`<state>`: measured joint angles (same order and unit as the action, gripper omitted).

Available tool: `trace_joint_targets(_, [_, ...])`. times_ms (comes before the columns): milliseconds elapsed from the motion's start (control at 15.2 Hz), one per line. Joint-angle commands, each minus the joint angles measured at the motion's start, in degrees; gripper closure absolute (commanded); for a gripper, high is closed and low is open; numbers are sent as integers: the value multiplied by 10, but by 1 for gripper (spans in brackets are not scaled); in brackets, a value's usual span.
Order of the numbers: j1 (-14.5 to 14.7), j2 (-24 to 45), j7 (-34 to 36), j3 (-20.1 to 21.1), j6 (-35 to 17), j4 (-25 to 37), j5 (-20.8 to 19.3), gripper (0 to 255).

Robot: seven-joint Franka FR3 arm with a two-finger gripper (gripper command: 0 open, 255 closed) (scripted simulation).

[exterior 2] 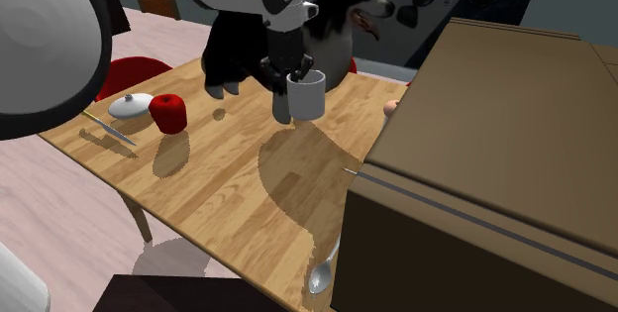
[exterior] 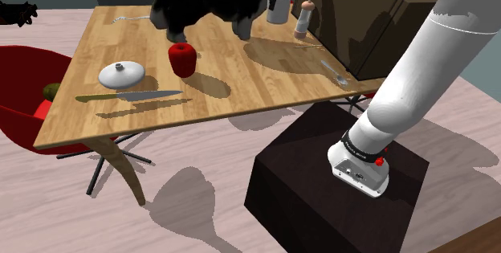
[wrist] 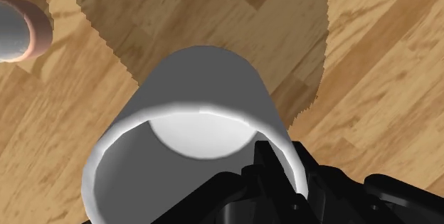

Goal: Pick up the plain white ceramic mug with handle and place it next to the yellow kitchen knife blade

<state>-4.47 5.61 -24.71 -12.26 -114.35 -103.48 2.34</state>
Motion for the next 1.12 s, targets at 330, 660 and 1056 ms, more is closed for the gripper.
trace_joint_targets(330, [15, -25, 29, 11, 29, 7, -9, 255])
trace_joint_targets(660, [49, -65, 99, 43, 20, -42, -24, 255])
trace_joint_targets(1056, [87, -96, 183, 85, 16, -77, -34, 255])
